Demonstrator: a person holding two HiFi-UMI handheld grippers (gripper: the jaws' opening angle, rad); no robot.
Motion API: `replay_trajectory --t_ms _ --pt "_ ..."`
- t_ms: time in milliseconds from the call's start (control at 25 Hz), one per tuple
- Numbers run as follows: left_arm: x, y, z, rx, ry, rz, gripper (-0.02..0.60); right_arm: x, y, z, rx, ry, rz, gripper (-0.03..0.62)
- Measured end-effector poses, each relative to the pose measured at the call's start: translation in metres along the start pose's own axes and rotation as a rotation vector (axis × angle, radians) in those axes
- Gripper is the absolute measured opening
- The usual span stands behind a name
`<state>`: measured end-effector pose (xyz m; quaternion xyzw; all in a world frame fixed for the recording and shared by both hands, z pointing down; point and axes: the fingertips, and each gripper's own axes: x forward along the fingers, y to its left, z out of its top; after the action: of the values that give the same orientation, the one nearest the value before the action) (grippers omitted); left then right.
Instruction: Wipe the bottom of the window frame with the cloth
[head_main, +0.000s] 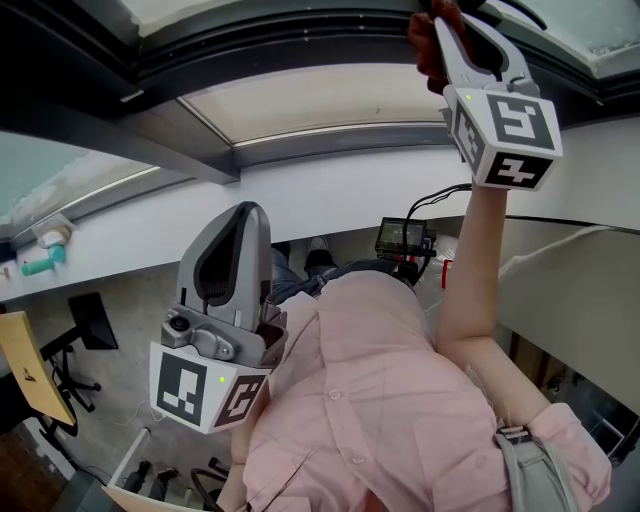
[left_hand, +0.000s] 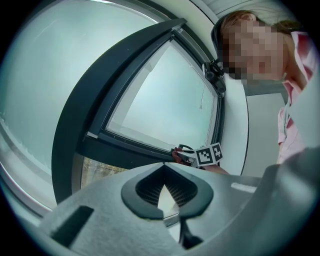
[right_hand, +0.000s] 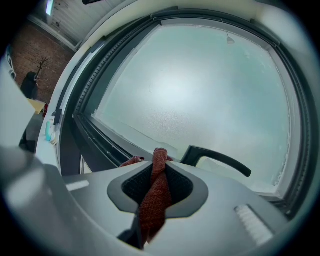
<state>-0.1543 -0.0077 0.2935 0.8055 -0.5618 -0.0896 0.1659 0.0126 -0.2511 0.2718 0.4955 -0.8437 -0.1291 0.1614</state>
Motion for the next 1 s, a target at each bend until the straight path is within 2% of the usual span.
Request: replay_trajectory --t_ms 120,240,360,440,560,680,800,1000 --pt "-0.007 0.01 -0.001 -0.023 -0.004 0.027 -0.003 -0.001 0.0 -0.001 -0.004 0.001 -0.003 0.071" --pt "-0.022 0.032 0.004 -0.031 -0.018 0.092 -0.003 -0.001 0.0 0.0 -0.015 -0.001 -0.021 0.072" --pt "-0.042 0.054 0.01 -0.018 -0.024 0.153 -0.003 -0.008 0.001 0.001 0.025 0.009 -0.059 0.072" --pt "-0.052 0.064 0.011 -0.018 -0.019 0.161 -0.004 -0.017 0.007 0.001 0.049 0.022 -0.081 0.072" --pt "-0.051 0.073 0.01 -0.026 -0.004 0.119 -0.004 -0.023 0.029 0.01 0.055 0.023 -0.071 0.071" --pt "-0.044 0.066 0.015 -0.035 0.02 0.032 -0.003 -0.023 0.065 0.025 0.064 0.027 -0.007 0.072" --pt "-0.042 0.059 0.02 -0.012 0.05 -0.043 -0.003 -0.023 0.105 0.049 0.047 0.002 0.051 0.072" --pt "-0.049 0.073 0.027 -0.017 0.047 -0.069 -0.003 -0.01 0.186 0.087 -0.013 -0.062 0.178 0.072"
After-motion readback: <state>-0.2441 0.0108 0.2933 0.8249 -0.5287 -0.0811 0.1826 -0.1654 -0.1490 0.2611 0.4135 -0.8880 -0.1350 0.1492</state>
